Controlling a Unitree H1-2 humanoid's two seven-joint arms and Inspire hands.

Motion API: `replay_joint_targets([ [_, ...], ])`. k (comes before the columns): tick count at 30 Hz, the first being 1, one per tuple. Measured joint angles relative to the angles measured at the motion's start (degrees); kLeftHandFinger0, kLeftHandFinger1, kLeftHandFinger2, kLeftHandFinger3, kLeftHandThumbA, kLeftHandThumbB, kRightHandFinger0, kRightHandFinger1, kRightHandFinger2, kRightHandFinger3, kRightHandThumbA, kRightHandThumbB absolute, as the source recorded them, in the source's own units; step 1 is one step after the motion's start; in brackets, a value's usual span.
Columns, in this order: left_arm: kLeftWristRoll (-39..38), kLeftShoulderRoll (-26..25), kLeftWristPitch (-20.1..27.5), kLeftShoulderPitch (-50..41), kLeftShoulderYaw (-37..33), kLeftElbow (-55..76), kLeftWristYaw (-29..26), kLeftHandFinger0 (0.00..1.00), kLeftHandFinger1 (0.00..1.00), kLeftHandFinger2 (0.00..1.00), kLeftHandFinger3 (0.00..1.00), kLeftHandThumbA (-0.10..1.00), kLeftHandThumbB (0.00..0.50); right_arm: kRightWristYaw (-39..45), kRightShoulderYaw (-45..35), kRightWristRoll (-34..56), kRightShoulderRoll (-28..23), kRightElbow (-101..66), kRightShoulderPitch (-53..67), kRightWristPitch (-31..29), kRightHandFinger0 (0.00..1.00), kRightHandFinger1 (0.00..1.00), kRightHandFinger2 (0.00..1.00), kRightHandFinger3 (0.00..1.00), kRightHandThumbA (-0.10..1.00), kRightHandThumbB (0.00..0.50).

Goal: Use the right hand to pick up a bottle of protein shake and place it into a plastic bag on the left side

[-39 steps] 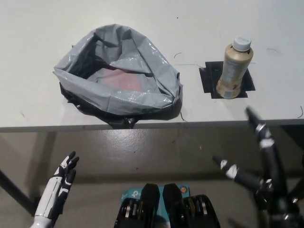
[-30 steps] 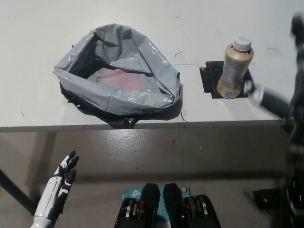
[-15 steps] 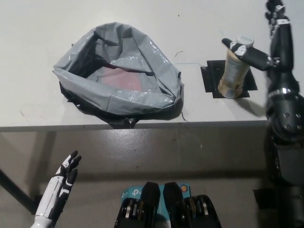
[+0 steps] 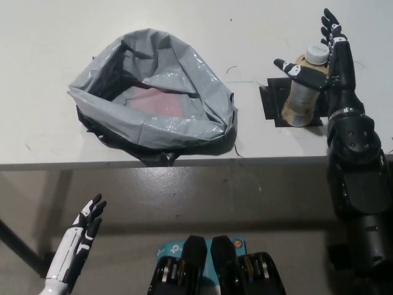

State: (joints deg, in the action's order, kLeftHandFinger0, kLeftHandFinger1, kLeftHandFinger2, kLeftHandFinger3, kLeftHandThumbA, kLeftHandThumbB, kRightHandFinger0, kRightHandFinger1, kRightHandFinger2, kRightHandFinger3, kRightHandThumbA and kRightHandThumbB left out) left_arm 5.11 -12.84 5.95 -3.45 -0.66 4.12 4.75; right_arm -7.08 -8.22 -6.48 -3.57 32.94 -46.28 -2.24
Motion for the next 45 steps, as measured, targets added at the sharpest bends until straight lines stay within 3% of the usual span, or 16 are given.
replay_joint_targets([
  [2,-0.2,0.0,0.0,0.0,0.1,0.0,0.2,1.00,1.00,1.00,1.00,1.00,0.272,-0.3,-0.3,0.5,0.0,1.8,-0.5,-0.7,1.00,1.00,1.00,1.00,0.91,0.470],
  [11,-0.8,0.0,0.0,0.0,0.2,0.0,0.5,1.00,1.00,1.00,1.00,1.00,0.280,-2.0,0.1,0.7,-0.9,5.5,-0.5,-1.7,1.00,1.00,1.00,1.00,0.94,0.414],
  [20,-1.3,0.0,0.0,0.0,0.4,0.0,1.0,1.00,1.00,1.00,1.00,1.00,0.296,-2.5,0.7,0.8,-1.7,5.7,-0.5,-1.7,1.00,1.00,1.00,1.00,0.90,0.428],
  [30,-1.3,0.0,0.0,0.0,0.6,0.0,1.2,1.00,1.00,1.00,1.00,1.00,0.311,-2.5,1.0,1.1,-1.4,6.8,-0.5,-2.2,1.00,1.00,1.00,1.00,0.88,0.404],
  [34,-1.5,0.0,-0.1,0.0,0.7,0.0,1.2,1.00,1.00,1.00,1.00,1.00,0.319,-2.5,1.4,1.2,-1.3,9.5,-0.5,-2.5,1.00,1.00,1.00,1.00,0.88,0.418],
  [39,-1.6,0.1,-0.1,0.0,0.7,0.0,1.2,1.00,1.00,1.00,1.00,1.00,0.314,-1.9,1.7,1.8,-1.2,13.5,-0.6,-3.4,1.00,1.00,1.00,1.00,0.88,0.473],
  [45,-2.0,0.1,-0.4,0.0,0.7,0.1,1.2,1.00,1.00,1.00,1.00,1.00,0.304,-0.6,1.9,3.0,-0.8,19.8,-0.9,-4.7,1.00,1.00,1.00,1.00,0.88,0.478],
])
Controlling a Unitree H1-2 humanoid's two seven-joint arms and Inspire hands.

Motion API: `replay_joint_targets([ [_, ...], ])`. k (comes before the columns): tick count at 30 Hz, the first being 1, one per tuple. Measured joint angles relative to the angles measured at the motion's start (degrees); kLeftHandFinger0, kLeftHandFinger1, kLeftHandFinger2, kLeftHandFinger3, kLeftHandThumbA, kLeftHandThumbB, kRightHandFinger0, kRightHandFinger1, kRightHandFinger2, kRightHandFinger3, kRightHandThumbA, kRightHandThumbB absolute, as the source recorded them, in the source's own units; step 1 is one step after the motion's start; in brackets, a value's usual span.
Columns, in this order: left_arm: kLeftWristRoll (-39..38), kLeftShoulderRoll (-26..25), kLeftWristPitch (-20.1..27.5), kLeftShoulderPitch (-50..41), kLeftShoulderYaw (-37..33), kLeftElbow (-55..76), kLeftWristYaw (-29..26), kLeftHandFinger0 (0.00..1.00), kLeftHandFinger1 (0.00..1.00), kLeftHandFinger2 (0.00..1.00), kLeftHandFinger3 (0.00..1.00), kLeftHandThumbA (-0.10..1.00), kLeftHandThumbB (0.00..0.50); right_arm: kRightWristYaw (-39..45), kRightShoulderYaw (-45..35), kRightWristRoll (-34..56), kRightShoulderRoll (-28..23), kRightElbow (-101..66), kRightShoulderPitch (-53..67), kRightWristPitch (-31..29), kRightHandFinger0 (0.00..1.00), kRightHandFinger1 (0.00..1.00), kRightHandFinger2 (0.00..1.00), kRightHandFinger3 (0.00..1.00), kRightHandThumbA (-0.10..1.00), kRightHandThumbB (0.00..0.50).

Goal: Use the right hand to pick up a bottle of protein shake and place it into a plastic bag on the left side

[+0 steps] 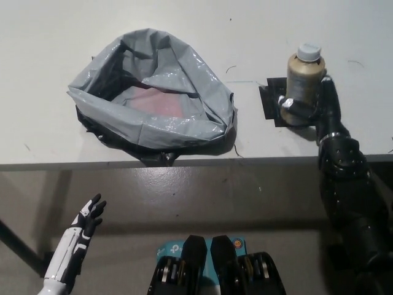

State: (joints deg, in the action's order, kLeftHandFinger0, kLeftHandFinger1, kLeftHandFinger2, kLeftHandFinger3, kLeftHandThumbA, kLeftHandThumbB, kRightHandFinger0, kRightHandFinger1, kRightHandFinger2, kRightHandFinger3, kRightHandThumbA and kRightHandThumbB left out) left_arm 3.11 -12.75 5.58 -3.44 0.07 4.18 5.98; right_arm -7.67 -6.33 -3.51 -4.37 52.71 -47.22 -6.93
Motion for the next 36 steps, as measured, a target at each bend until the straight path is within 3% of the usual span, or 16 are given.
replay_joint_targets([
  [1,0.0,0.0,0.0,0.0,0.0,0.0,0.0,1.00,1.00,1.00,1.00,1.00,0.305,0.1,0.0,0.1,0.0,0.7,-0.1,-0.1,1.00,1.00,1.00,1.00,0.87,0.477],
  [4,-0.1,0.0,0.0,0.0,0.0,0.0,0.0,1.00,1.00,1.00,1.00,1.00,0.318,0.5,-0.8,1.2,0.1,4.6,-0.8,-1.9,1.00,1.00,1.00,1.00,0.70,0.447],
  [5,-0.1,0.0,0.0,0.1,0.0,0.0,0.0,1.00,1.00,1.00,1.00,1.00,0.314,0.4,-1.5,1.7,0.2,5.3,-1.2,-2.4,0.44,0.41,0.55,0.71,0.39,0.395],
  [6,-0.2,0.0,0.0,0.2,0.0,0.0,0.0,1.00,1.00,1.00,1.00,1.00,0.312,-0.2,-3.0,2.5,0.4,6.3,-1.9,-2.7,0.24,0.31,0.52,0.61,0.38,0.388],
  [7,-0.2,0.0,0.0,0.3,0.0,0.0,0.0,1.00,1.00,1.00,1.00,1.00,0.308,-0.9,-4.1,2.9,0.6,6.8,-2.4,-2.8,0.05,0.10,0.32,0.30,0.24,0.316],
  [8,-0.3,0.0,0.0,0.4,0.0,0.0,0.0,1.00,1.00,1.00,1.00,1.00,0.308,-1.6,-4.9,3.2,0.7,7.3,-2.7,-2.9,0.00,0.03,0.28,0.21,0.08,0.240],
  [9,-0.3,0.0,0.0,0.6,0.0,0.0,0.0,1.00,1.00,1.00,1.00,1.00,0.311,-3.4,-6.4,3.9,0.9,8.4,-3.6,-3.3,0.00,0.00,0.32,0.27,-0.01,0.196],
  [10,-0.3,0.0,0.0,0.6,0.0,0.0,0.0,1.00,1.00,1.00,1.00,1.00,0.312,-3.6,-6.7,4.0,1.0,8.5,-3.8,-3.3,0.00,0.06,0.41,0.36,0.02,0.209],
  [15,-0.7,0.0,-0.1,1.1,0.1,0.0,0.0,1.00,1.00,1.00,1.00,1.00,0.305,-5.1,-12.3,7.9,1.4,8.6,-4.7,-4.6,0.00,0.13,0.51,0.44,0.12,0.260],
  [18,-1.0,0.0,-0.1,1.1,0.1,0.0,0.2,1.00,1.00,1.00,1.00,1.00,0.308,-5.4,-13.1,9.0,1.4,7.9,-4.6,-4.9,0.00,0.03,0.34,0.32,0.15,0.268],
  [21,-1.2,0.0,-0.1,1.1,0.1,0.0,0.3,1.00,1.00,1.00,1.00,1.00,0.306,-6.2,-13.1,9.6,1.6,5.1,-4.5,-5.2,0.00,0.04,0.34,0.32,0.17,0.268],
  [25,-1.5,0.0,-0.2,1.1,0.1,0.0,0.4,1.00,1.00,1.00,1.00,1.00,0.300,-7.5,-10.1,8.1,2.4,-0.5,-4.0,-5.4,0.00,0.07,0.39,0.32,0.09,0.192],
  [28,-1.6,0.0,-0.3,1.1,0.1,0.0,0.6,1.00,1.00,1.00,1.00,1.00,0.315,-8.3,-5.1,4.9,2.4,-5.3,-3.7,-5.2,0.01,0.23,0.55,0.49,-0.03,0.171],
  [31,-1.6,0.0,-0.3,1.1,0.1,0.0,0.8,1.00,1.00,1.00,1.00,1.00,0.299,-8.2,0.9,1.8,2.5,-11.6,-3.6,-3.9,0.00,0.29,0.62,0.59,-0.09,0.134],
  [34,-1.6,0.0,-0.3,1.2,0.1,0.0,0.9,1.00,1.00,1.00,1.00,1.00,0.295,-6.9,7.8,-1.5,3.0,-17.5,-3.9,-2.0,0.00,0.25,0.59,0.65,-0.10,0.134],
  [36,-1.6,0.0,-0.3,1.2,0.1,0.0,1.0,1.00,1.00,1.00,1.00,1.00,0.300,-6.3,10.4,-2.7,3.5,-18.9,-4.1,-1.3,0.00,0.27,0.65,0.72,-0.10,0.123],
])
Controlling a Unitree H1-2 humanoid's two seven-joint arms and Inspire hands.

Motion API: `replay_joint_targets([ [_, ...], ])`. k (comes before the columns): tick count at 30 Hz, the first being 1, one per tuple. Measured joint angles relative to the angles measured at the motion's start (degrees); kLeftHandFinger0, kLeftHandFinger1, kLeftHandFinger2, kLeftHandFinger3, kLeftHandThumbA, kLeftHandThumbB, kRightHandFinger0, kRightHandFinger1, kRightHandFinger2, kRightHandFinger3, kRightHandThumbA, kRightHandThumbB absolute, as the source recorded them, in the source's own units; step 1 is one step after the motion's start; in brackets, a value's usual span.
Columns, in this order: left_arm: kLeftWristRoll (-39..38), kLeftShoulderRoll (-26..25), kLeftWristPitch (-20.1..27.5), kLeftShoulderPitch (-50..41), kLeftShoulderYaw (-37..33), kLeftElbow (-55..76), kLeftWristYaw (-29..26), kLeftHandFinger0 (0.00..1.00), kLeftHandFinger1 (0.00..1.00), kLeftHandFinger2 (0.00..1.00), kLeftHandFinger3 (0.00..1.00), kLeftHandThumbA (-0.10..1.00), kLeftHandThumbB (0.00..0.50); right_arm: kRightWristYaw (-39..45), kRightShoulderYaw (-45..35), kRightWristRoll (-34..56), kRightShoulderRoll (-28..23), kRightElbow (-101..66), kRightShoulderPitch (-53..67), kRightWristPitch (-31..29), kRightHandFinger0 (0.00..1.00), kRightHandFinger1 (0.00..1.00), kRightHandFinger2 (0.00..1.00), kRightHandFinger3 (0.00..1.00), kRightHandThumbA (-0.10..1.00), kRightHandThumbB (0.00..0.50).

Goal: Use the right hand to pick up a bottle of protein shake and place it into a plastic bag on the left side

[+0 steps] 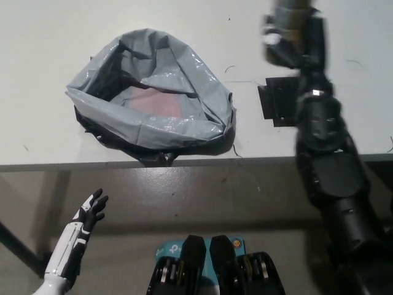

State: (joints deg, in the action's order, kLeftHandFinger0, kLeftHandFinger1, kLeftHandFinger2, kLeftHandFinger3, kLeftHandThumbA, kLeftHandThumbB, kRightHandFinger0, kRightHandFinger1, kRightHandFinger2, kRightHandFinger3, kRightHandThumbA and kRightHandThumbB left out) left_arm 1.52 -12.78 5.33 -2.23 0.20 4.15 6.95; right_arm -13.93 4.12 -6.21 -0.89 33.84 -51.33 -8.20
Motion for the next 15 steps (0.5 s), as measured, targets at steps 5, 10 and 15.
replay_joint_targets([
  [5,-0.1,0.0,0.0,0.0,0.0,0.0,0.2,1.00,1.00,1.00,1.00,1.00,0.307,3.0,10.9,-5.5,3.0,0.9,-2.4,1.5,0.00,0.35,0.78,0.82,-0.10,0.114],
  [10,-0.5,0.0,0.0,0.0,0.1,0.0,0.2,1.00,1.00,1.00,1.00,1.00,0.312,4.0,16.7,-9.6,4.7,8.5,-8.1,1.3,0.00,0.27,0.66,0.61,-0.10,0.175],
  [15,-0.9,0.0,0.0,0.2,0.1,0.0,0.4,1.00,1.00,1.00,1.00,1.00,0.304,3.3,20.0,-13.4,5.3,17.4,-13.0,-0.4,0.00,0.31,0.75,0.70,-0.10,0.142],
])
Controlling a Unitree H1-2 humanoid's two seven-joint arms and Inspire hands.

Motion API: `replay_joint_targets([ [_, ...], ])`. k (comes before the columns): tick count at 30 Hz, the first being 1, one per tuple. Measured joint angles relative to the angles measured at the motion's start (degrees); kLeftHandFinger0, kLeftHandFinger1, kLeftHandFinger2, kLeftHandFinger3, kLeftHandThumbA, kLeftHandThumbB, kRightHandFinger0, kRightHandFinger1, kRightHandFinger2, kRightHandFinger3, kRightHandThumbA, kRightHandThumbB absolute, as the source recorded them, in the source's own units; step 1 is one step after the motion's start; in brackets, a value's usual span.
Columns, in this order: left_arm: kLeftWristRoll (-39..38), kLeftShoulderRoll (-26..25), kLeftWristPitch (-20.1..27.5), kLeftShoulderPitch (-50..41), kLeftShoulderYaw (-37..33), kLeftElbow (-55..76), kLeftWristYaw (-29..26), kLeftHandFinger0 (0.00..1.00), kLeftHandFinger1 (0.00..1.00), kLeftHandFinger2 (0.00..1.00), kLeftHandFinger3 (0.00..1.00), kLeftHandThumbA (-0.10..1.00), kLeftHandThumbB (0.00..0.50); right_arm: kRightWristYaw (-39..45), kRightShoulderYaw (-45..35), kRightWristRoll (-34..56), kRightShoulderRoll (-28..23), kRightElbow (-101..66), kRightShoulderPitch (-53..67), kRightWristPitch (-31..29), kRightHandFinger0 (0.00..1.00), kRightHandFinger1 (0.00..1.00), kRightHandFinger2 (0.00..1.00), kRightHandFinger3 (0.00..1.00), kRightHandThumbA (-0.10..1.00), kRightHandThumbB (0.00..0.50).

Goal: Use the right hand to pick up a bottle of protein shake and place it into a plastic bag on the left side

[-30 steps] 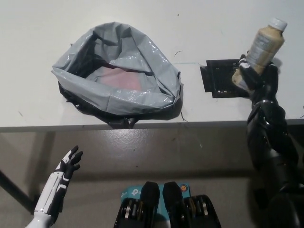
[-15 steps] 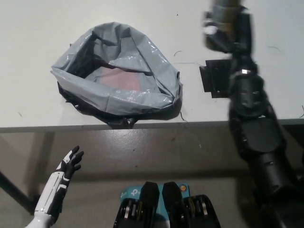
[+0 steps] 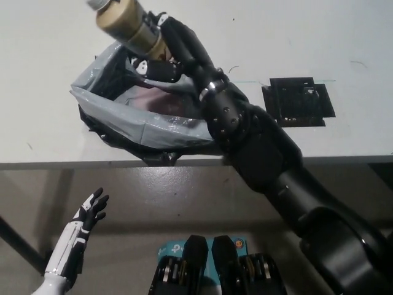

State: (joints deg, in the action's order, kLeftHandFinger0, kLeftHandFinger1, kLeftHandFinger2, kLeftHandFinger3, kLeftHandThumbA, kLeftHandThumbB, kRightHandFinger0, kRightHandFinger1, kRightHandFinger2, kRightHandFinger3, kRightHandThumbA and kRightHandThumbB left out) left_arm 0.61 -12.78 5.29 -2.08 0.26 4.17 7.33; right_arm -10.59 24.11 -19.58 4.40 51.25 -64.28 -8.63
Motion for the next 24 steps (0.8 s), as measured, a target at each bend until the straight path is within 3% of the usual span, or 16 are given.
replay_joint_targets([
  [2,0.0,0.0,0.0,0.0,0.0,0.0,0.0,1.00,1.00,1.00,1.00,1.00,0.294,-0.5,0.6,-1.0,0.2,3.1,-0.4,-0.5,0.00,0.37,0.78,0.80,-0.10,0.133],
  [5,0.1,0.0,0.0,0.1,0.0,0.0,0.0,1.00,1.00,1.00,1.00,1.00,0.284,-1.3,1.6,-2.5,0.5,8.1,-0.5,-1.5,0.00,0.40,0.80,0.86,-0.10,0.126],
  [10,0.1,-0.1,0.0,0.7,0.0,0.3,0.0,1.00,1.00,1.00,1.00,1.00,0.294,-2.9,3.0,-4.7,0.4,14.8,-0.5,-2.6,0.00,0.40,0.80,0.84,-0.10,0.131],
  [11,0.1,-0.1,0.0,0.9,0.0,0.3,0.0,1.00,1.00,1.00,1.00,1.00,0.279,-3.1,3.0,-4.9,0.4,15.5,-0.5,-2.8,0.10,0.51,0.90,0.92,0.09,0.221],
  [12,0.1,-0.1,0.1,1.2,0.0,0.3,0.0,1.00,1.00,1.00,1.00,1.00,0.277,-3.1,3.0,-5.1,0.4,16.0,-0.5,-2.9,0.16,0.51,0.81,0.86,0.25,0.235],
  [13,0.1,-0.1,0.1,1.5,0.0,0.3,0.0,1.00,1.00,1.00,1.00,1.00,0.282,-3.0,2.9,-5.1,0.4,16.5,-0.5,-3.0,0.31,0.68,0.98,1.00,0.36,0.320],
  [14,0.1,-0.1,0.1,1.7,0.0,0.3,0.0,1.00,1.00,1.00,1.00,1.00,0.283,-2.3,2.9,-5.0,0.3,17.1,-0.6,-3.0,0.74,0.99,1.00,1.00,0.55,0.385],
  [15,0.1,-0.1,0.1,1.9,0.0,0.3,0.0,1.00,1.00,1.00,1.00,1.00,0.284,-1.4,2.8,-5.0,0.3,17.5,-0.6,-3.0,0.88,1.00,1.00,1.00,0.57,0.382],
  [16,0.1,-0.1,0.1,2.0,0.0,0.3,0.0,1.00,1.00,1.00,1.00,1.00,0.284,0.0,2.8,-4.9,0.2,17.8,-0.6,-3.0,1.00,1.00,1.00,1.00,0.67,0.468],
  [18,0.1,-0.1,0.1,2.0,-0.1,0.3,0.0,1.00,1.00,1.00,1.00,1.00,0.274,2.4,2.8,-4.7,0.1,18.1,-0.6,-2.8,1.00,1.00,1.00,1.00,0.67,0.497],
  [24,0.1,-0.1,0.0,2.3,-0.2,0.3,0.1,1.00,1.00,1.00,1.00,1.00,0.281,9.6,2.4,-4.1,0.1,18.3,-0.6,-2.6,1.00,1.00,1.00,1.00,0.70,0.497],
])
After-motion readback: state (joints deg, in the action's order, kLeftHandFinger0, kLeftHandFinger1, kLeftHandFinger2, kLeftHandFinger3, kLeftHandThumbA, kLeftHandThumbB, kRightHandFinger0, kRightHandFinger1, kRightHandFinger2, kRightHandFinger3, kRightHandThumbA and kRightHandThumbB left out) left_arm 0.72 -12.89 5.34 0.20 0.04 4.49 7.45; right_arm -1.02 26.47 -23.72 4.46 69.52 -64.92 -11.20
